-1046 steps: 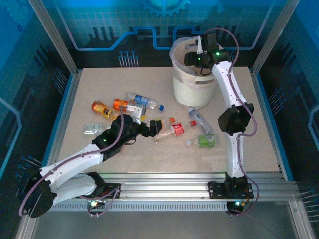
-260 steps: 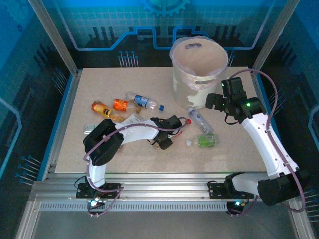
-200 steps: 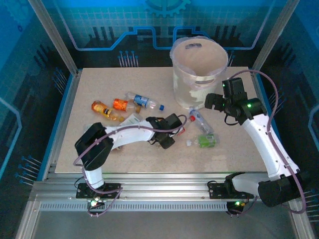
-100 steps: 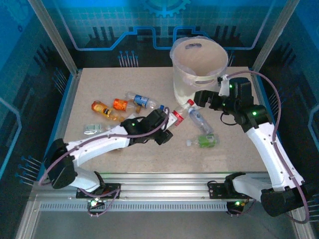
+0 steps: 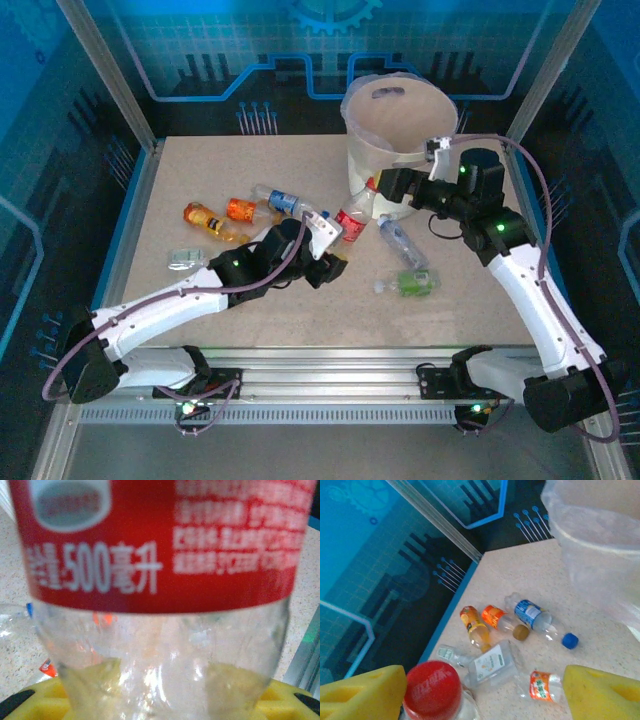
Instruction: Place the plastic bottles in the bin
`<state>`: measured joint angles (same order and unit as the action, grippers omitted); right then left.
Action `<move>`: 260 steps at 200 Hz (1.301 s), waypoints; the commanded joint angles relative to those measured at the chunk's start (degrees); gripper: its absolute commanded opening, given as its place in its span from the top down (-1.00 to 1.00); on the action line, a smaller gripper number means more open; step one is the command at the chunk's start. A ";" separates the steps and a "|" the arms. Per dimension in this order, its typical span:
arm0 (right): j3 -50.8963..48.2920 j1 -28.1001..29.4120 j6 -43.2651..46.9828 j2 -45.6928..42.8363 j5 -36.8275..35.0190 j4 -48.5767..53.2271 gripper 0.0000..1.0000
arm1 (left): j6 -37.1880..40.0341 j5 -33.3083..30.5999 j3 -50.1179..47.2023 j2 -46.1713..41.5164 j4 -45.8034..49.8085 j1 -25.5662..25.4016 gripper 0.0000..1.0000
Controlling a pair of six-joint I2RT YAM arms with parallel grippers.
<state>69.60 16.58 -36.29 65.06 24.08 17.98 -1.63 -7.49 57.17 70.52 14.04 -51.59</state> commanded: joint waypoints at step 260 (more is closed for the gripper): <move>55.90 6.87 23.48 25.77 -21.01 26.04 1.00 | -4.12 -9.66 -8.34 -8.54 -19.44 0.88 -0.98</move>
<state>116.31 22.96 -19.51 87.02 10.72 38.48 -4.08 -12.73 51.07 63.86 -1.30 -51.29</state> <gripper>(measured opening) 0.320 0.989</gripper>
